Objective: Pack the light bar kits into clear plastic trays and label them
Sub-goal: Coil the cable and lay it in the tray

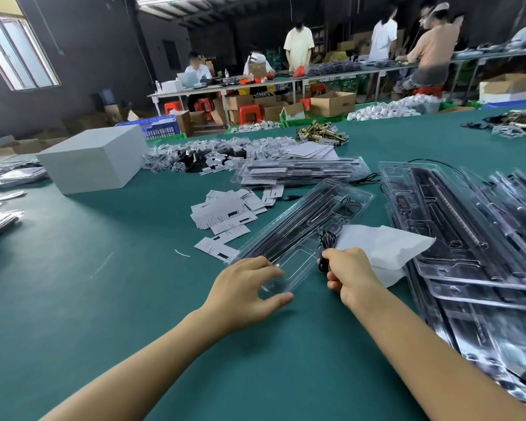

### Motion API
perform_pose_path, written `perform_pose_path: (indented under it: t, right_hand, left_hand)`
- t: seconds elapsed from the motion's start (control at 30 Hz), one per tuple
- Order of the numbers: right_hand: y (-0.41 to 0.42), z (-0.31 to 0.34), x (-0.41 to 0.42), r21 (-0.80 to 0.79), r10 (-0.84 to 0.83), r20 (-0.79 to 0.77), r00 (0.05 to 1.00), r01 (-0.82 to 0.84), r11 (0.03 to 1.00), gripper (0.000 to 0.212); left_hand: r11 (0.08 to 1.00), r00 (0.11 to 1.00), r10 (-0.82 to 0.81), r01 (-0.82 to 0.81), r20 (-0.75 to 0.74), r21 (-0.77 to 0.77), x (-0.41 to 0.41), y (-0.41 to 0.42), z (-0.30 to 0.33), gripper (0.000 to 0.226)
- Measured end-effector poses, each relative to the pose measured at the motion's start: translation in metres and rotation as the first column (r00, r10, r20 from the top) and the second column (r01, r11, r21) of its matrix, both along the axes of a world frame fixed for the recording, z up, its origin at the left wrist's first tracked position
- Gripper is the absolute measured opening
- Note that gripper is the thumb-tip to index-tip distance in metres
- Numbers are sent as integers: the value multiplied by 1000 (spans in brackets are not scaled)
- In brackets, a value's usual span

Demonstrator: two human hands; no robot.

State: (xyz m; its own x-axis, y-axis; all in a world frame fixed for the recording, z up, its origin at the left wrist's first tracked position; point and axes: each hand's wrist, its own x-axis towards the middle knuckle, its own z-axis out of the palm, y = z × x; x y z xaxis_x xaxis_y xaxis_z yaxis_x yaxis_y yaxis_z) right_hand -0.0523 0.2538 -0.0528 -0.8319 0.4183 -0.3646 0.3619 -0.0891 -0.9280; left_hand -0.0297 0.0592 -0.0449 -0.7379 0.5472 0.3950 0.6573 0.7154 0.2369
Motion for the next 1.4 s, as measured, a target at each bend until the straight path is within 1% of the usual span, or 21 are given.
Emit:
perform_pose_path:
  t: [0.07, 0.17, 0.23, 0.3, 0.33, 0.4, 0.43, 0.47, 0.53, 0.67, 0.73, 0.83, 0.93, 1.07, 1.17, 1.27, 1.4]
  right_hand:
    - [0, 0, 0, 0, 2, 5, 1000, -2, 1000, 3]
    - [-1, 2, 0, -10, -2, 10, 1000, 3, 1000, 3]
    - [-2, 4, 1, -15, -8, 13, 1000, 8, 1000, 5]
    - [-2, 6, 4, -18, -16, 20, 1000, 17, 1000, 7]
    - [-2, 6, 5, -18, -21, 22, 1000, 22, 1000, 8]
    - [-2, 7, 6, -21, -29, 20, 999, 30, 999, 8]
    - [-3, 7, 6, -21, -33, 19, 999, 34, 999, 9]
    - [-3, 7, 7, -21, -39, 18, 999, 39, 999, 10]
    - [-4, 8, 7, -28, -51, 8, 999, 51, 998, 12]
    - [-8, 6, 9, -21, -73, -13, 997, 73, 997, 19]
    - [-11, 4, 10, 6, -88, -38, 995, 88, 996, 16]
    - [-17, 4, 11, 40, -129, -93, 987, 133, 990, 17]
    - [-26, 4, 14, 107, -141, -135, 981, 155, 982, 9]
    - [-36, 3, 17, 182, -155, -155, 976, 183, 966, 7]
    - [-38, 2, 18, 208, -155, -152, 976, 185, 960, 9]
    - [-37, 2, 15, 276, -105, -145, 984, 142, 951, 8]
    - [-35, -1, 12, 409, -44, -145, 989, 100, 907, 15]
  left_hand:
    - [1000, 1000, -6, 5, -14, -26, 0, 0, 2, 41]
    - [972, 983, -134, 106, -127, -208, -2, -2, 8, 35]
    - [952, 970, -197, 155, -142, -264, -7, -4, 14, 36]
    - [948, 975, -199, 167, -97, -270, -9, -5, 21, 41]
    - [942, 979, -185, 151, -88, -299, -9, -5, 21, 44]
    - [929, 974, -172, 112, -144, -352, -9, -3, 18, 47]
    - [932, 978, -147, 87, -148, -353, -9, -1, 18, 48]
    - [940, 986, -105, 57, -127, -336, -10, 0, 17, 46]
    - [967, 998, -28, 13, -55, -255, -14, 0, 18, 41]
    - [994, 996, 57, -51, 65, -93, -16, 0, 21, 33]
    - [995, 987, 100, -100, 127, -4, -19, 0, 20, 30]
    - [984, 978, 120, -140, 173, 109, -23, -2, 18, 26]
    - [972, 969, 109, -151, 224, 180, -25, -2, 15, 26]
    - [961, 969, 118, -166, 216, 223, -28, -2, 11, 27]
    - [938, 961, 111, -185, 252, 292, -28, -2, 10, 29]
    - [950, 970, 110, -167, 215, 264, -28, -2, 8, 28]
    - [953, 974, 114, -162, 193, 255, -27, -2, 7, 29]
